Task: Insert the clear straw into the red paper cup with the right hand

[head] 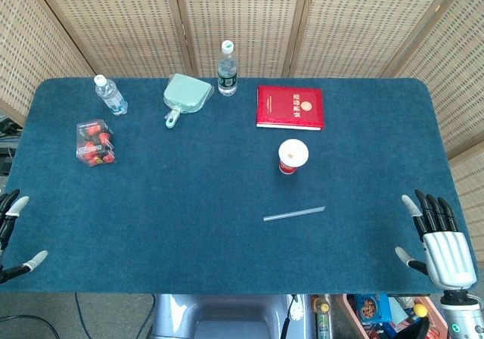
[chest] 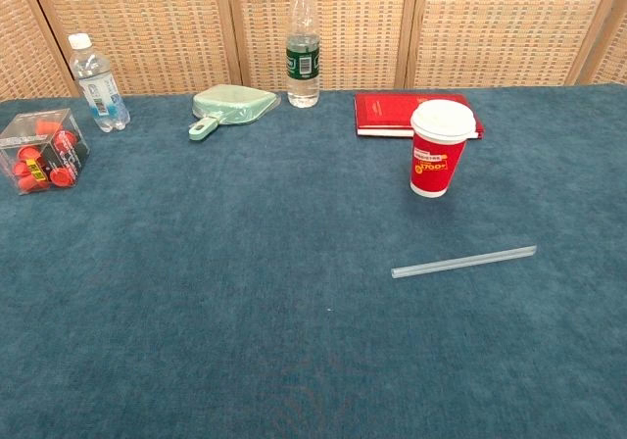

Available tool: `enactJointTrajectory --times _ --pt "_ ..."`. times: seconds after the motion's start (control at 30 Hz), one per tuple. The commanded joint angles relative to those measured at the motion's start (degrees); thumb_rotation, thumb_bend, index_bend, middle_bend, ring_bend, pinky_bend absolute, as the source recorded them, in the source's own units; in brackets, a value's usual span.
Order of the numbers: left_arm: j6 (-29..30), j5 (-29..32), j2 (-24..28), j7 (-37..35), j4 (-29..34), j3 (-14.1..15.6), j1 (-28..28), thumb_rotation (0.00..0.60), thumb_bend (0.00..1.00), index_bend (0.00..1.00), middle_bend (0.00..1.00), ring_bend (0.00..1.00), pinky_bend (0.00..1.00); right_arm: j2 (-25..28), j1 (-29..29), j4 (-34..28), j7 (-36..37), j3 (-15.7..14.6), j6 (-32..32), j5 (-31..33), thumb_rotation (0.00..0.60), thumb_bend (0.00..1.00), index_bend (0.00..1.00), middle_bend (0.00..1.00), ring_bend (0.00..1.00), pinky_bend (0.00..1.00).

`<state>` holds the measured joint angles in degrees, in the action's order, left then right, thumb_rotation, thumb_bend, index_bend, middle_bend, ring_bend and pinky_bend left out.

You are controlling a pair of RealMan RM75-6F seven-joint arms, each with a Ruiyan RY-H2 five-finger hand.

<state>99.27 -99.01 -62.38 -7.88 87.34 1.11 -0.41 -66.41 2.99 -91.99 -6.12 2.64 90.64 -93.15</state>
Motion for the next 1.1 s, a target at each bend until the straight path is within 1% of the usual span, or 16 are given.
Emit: enactJointTrajectory --times 0.03,0.27,0.4,0.53,0.63,0.67,0.83,0.9,0.97,1.1 --pt "0.1 0.07 -0.04 -0.15 -0.15 0.03 0.12 0.6 0.15 0.0 0.0 0.0 0.0 -0.03 0.09 -0.05 -0.06 -0.08 -0.06 -0.22 0.6 0.0 0.0 0.0 0.0 0.0" --pt "0.3 0.27 -0.1 -0.09 -0.26 -0.18 0.23 0.6 0.15 0.0 0.0 0.0 0.0 -0.39 0.7 -0.45 -0.88 -0.63 -1.58 -0.63 0.6 0.0 0.0 0.0 0.0 0.0" --pt "0.18 0.68 -0.14 0.02 -0.13 -0.38 0.24 0.6 0.15 0.0 0.0 0.0 0.0 -1.22 2.45 -0.97 -4.0 -1.6 -4.16 -3.17 0.6 0.0 0.0 0.0 0.0 0.0" --pt "-0.72 1.3 -0.21 0.35 0.04 -0.56 -0.05 0.6 0.15 0.0 0.0 0.0 0.0 -2.05 7.26 -1.38 -8.07 -2.16 -10.44 -7.44 0.6 0.0 0.0 0.0 0.0 0.0" --pt "-1.46 1.75 -0.32 0.79 0.22 -0.69 -0.3 0.6 0.15 0.0 0.0 0.0 0.0 -2.65 11.41 -2.22 -9.67 -2.94 -16.62 -10.19 0.6 0.0 0.0 0.0 0.0 0.0" --pt "-1.75 1.97 -0.37 1.02 0.32 -0.77 -0.4 0.6 0.15 0.0 0.0 0.0 0.0 -2.84 13.45 -3.13 -9.71 -3.16 -20.28 -10.31 0.6 0.0 0.01 0.0 0.0 0.0" --pt "-3.19 2.86 -0.47 1.48 0.59 -0.97 -0.89 0.6 0.15 0.0 0.0 0.0 0.0 -3.62 19.61 -6.13 -10.06 -2.25 -32.09 -6.56 0.6 0.0 0.05 0.0 0.0 0.0" --pt "-3.62 3.22 -0.5 1.57 0.61 -1.12 -1.07 0.6 0.15 0.0 0.0 0.0 0.0 -4.7 21.74 -6.36 -11.0 -1.18 -35.96 -4.13 0.6 0.0 0.06 0.0 0.0 0.0" --pt "-4.13 3.67 -0.54 1.54 0.66 -1.31 -1.29 0.6 0.15 0.0 0.0 0.0 0.0 -6.35 23.83 -5.81 -13.79 0.4 -39.66 -0.75 0.6 0.0 0.07 0.0 0.0 0.0" --pt "-5.34 4.62 -0.56 1.45 0.72 -1.58 -1.75 0.6 0.15 0.0 0.0 0.0 0.0 -10.07 27.23 -4.14 -18.33 3.63 -44.94 6.71 0.6 0.0 0.1 0.0 0.0 0.0"
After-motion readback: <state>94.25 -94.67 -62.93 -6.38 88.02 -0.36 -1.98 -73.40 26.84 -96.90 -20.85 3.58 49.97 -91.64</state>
